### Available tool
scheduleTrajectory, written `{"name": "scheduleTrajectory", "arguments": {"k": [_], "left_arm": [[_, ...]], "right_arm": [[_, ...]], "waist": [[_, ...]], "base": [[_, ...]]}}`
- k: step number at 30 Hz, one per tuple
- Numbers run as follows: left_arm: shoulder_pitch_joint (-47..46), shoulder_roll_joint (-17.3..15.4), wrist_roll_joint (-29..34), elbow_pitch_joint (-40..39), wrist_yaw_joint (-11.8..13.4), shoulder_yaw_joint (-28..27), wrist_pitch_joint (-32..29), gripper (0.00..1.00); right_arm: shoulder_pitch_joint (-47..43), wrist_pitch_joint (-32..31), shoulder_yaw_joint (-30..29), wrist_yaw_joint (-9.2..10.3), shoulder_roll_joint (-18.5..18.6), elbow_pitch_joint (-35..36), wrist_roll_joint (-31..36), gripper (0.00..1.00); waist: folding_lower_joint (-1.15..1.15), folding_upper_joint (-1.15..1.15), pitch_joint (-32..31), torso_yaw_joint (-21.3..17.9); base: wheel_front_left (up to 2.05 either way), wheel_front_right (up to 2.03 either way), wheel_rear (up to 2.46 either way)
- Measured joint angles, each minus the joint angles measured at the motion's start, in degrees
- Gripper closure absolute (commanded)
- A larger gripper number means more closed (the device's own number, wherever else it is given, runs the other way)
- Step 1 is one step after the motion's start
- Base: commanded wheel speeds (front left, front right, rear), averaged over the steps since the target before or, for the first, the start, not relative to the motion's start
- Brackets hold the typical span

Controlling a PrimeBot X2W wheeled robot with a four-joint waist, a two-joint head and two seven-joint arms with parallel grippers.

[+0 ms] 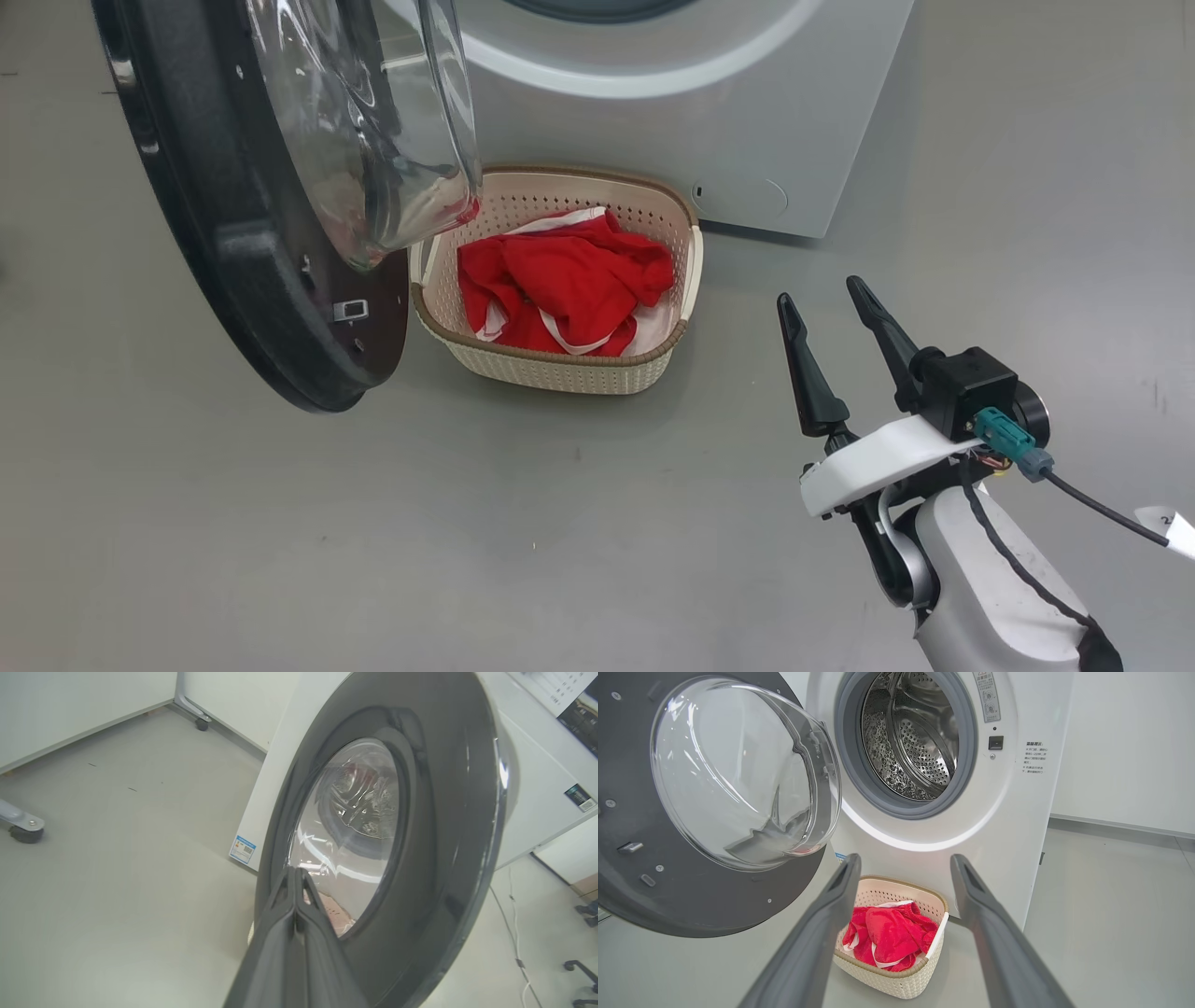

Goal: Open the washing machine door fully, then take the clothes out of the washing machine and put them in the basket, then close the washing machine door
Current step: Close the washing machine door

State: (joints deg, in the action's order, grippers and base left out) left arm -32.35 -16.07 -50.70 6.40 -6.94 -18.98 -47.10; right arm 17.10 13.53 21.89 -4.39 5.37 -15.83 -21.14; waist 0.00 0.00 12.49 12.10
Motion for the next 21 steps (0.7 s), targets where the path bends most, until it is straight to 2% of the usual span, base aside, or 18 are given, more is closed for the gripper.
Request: {"name": "scheduleTrajectory", "arguments": {"k": [3, 5, 13, 16, 21], "left_arm": [[6.21, -4.14, 6.82, -3.87, -0.01, 5.24, 5.76, 1.0], [9.92, -5.22, 9.13, -5.17, -0.02, 7.42, 9.37, 1.0], [20.08, -4.42, 15.02, -7.21, -0.19, 9.56, 26.06, 1.0], [22.41, -2.54, 16.91, -7.34, -0.19, 10.15, 31.89, 1.0], [25.52, -1.31, 19.42, -7.73, -0.19, 12.43, 40.58, 1.0]], "right_arm": [[-0.14, 0.25, 0.0, 0.0, -0.1, -0.15, -0.03, 0.0], [-0.38, 0.42, -0.02, 0.0, -0.16, -0.22, -0.1, 0.0], [-1.64, 0.43, 0.18, -0.01, -0.46, -0.53, -0.52, 0.0], [-1.98, 0.43, 0.16, -0.01, -0.52, -0.53, -0.53, 0.0], [-2.38, 0.45, 0.25, -0.01, -0.62, -0.53, -0.53, 0.0]], "waist": [[0.0, 0.0, -0.9, 0.35], [0.0, 0.0, -1.46, 0.57], [0.0, 0.0, -3.17, 0.94], [0.0, 0.0, -3.45, 0.89], [0.0, 0.0, -3.85, 0.81]], "base": [[0.0, 0.0, 0.0], [0.0, 0.0, 0.0], [0.0, 0.0, 0.0], [0.0, 0.0, 0.0], [0.0, 0.0, 0.0]]}}
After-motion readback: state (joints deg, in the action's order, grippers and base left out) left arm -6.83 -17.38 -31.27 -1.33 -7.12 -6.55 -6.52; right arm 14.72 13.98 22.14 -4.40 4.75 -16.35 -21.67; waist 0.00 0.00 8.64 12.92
